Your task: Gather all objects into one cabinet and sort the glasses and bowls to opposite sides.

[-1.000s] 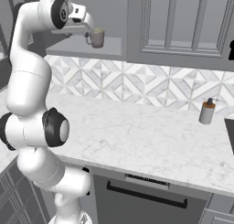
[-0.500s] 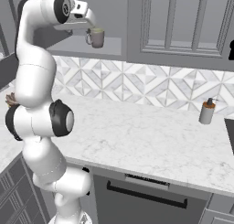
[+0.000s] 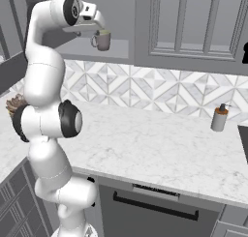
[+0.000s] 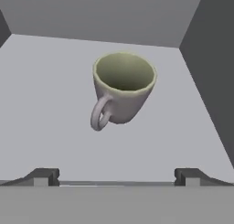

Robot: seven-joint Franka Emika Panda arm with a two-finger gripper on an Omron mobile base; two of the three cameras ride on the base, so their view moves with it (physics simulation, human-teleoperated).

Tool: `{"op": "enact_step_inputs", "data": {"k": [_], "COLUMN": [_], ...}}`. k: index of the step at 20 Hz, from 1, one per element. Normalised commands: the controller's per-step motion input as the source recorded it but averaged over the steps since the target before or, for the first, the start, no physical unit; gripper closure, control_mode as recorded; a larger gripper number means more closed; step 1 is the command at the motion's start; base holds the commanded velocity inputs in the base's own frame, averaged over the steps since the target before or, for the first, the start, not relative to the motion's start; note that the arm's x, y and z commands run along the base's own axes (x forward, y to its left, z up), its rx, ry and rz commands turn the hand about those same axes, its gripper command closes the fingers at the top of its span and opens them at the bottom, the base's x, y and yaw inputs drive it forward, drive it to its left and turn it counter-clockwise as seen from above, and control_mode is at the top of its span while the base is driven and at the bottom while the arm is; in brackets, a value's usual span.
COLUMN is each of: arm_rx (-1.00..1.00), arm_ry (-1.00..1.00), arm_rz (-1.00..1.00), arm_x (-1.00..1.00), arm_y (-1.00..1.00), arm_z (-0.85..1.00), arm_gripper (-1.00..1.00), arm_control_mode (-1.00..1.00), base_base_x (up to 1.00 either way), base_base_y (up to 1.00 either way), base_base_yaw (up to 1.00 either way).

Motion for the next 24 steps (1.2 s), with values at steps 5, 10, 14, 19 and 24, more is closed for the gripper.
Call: {"op": "enact_step_inputs", "data": {"k": [5,10,14,19,24], "arm_rx": [0.0,0.0,-0.02,-0.01,0.0], "arm_ry": [-0.01,-0.07,-0.07,-0.02,0.0], "arm_rz": [-0.04,-0.05,-0.05,-0.05,-0.05], "arm_x": [0.3,0.33,0.34,0.2,0.15], "arm_y": [0.0,0.0,0.0,0.0,0.0], "arm_z": [-0.16,-0.37,-0.13,-0.05,0.0], "arm_gripper": [-1.0,-1.0,-1.0,-1.0,-1.0], "arm_control_mode": [-1.0,-1.0,-1.0,-1.0,-1.0], "base_base_x": [0.0,0.0,0.0,0.0,0.0], "base_base_y": [0.0,0.0,0.0,0.0,0.0], "base_base_yaw": [0.0,0.0,0.0,0.0,0.0]}}
